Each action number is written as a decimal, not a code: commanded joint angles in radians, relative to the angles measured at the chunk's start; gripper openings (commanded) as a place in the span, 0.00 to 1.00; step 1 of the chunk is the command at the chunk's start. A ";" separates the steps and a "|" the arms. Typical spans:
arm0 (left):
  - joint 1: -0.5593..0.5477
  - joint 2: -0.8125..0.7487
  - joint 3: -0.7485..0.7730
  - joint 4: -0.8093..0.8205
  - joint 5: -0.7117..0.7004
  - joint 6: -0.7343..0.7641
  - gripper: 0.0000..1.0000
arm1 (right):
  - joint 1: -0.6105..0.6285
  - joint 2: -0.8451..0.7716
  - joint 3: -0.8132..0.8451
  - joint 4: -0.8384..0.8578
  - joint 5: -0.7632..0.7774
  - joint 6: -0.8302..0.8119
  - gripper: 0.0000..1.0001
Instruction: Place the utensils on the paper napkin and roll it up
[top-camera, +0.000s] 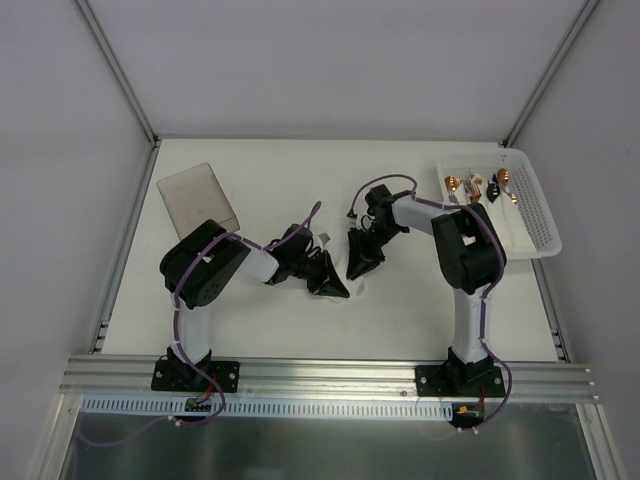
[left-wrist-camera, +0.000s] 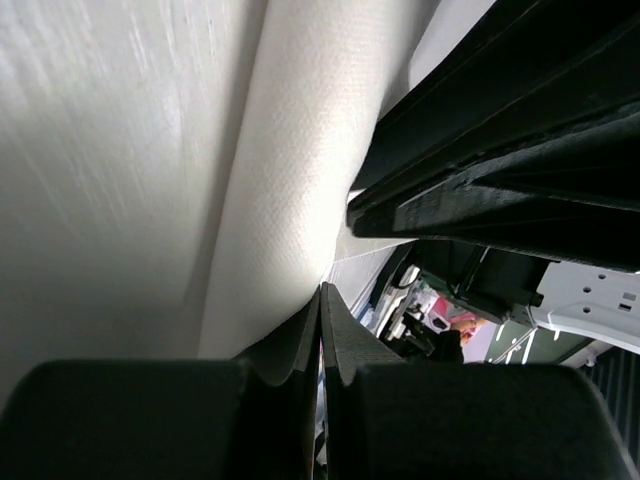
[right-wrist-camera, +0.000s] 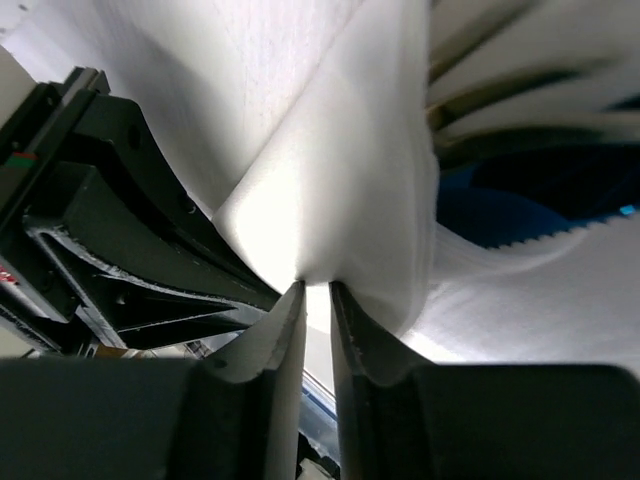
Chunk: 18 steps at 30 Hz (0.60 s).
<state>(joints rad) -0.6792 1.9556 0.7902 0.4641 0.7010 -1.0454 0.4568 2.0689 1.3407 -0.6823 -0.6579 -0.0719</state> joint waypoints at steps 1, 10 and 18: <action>0.000 0.112 -0.051 -0.142 -0.192 0.002 0.00 | -0.047 -0.047 0.034 0.030 0.127 -0.048 0.25; 0.000 0.135 -0.013 -0.137 -0.179 -0.005 0.00 | -0.096 -0.106 0.104 0.020 0.110 -0.045 0.43; 0.000 0.134 -0.012 -0.139 -0.181 -0.001 0.00 | -0.098 0.017 0.183 -0.016 0.072 -0.025 0.50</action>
<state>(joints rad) -0.6792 1.9965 0.8204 0.5034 0.7227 -1.0904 0.3550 2.0422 1.4937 -0.6643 -0.5713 -0.0944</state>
